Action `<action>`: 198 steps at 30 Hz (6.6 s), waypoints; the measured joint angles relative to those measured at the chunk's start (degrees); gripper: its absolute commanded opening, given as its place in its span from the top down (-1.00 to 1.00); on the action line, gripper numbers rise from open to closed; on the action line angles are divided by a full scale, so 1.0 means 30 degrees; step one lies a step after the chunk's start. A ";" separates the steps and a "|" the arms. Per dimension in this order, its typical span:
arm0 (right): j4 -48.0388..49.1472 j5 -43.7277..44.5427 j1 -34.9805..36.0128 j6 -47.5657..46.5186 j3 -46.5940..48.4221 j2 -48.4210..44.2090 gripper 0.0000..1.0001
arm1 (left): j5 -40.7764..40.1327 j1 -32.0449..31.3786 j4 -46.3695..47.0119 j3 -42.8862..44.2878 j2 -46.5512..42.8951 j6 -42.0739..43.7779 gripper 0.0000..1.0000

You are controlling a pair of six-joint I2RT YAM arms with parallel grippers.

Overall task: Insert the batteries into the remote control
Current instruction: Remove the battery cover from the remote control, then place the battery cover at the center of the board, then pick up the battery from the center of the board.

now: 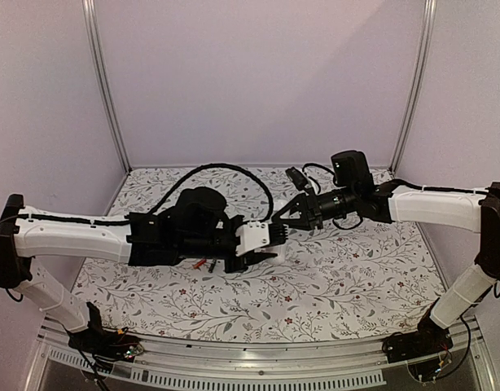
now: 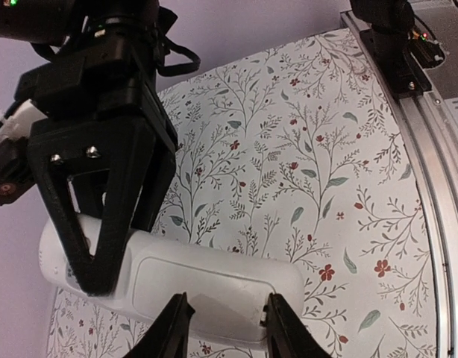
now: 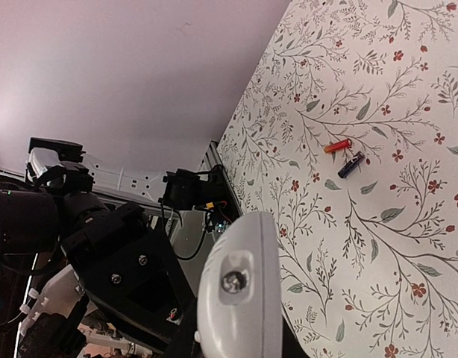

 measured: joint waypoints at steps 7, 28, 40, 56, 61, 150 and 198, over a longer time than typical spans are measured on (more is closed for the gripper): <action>0.0226 0.0007 -0.0095 0.0117 0.0036 0.0000 1.00 | -0.0306 -0.0036 0.0401 -0.0087 -0.0073 0.0117 0.28; 0.0342 -0.0015 -0.0517 0.0583 0.0102 0.0372 1.00 | -0.0641 -0.0036 0.1137 -0.0568 -0.0663 0.0124 0.27; 0.0364 -0.0022 -0.0794 0.0969 0.0102 0.0372 1.00 | -0.1166 -0.0029 0.0962 -0.0576 -0.0255 0.0175 0.14; 0.0831 0.1144 -0.1617 0.1333 -0.0444 0.0517 1.00 | -0.2033 0.0306 0.0226 -0.0291 -0.0153 -0.3825 -0.50; 0.1005 0.2098 -0.1661 0.1311 -0.0546 0.0627 1.00 | -0.2237 0.1020 -0.1333 0.1792 0.0699 -0.7759 -0.49; 0.5238 0.1049 -0.2441 -0.2470 -0.5442 -0.3155 1.00 | -0.2739 0.9092 -1.1482 0.7963 1.1307 -1.5737 -0.30; 0.5916 0.0554 -0.2244 -0.2630 -0.6302 -0.2718 1.00 | -0.0495 0.8794 -1.5701 0.5013 0.6739 -1.3522 0.24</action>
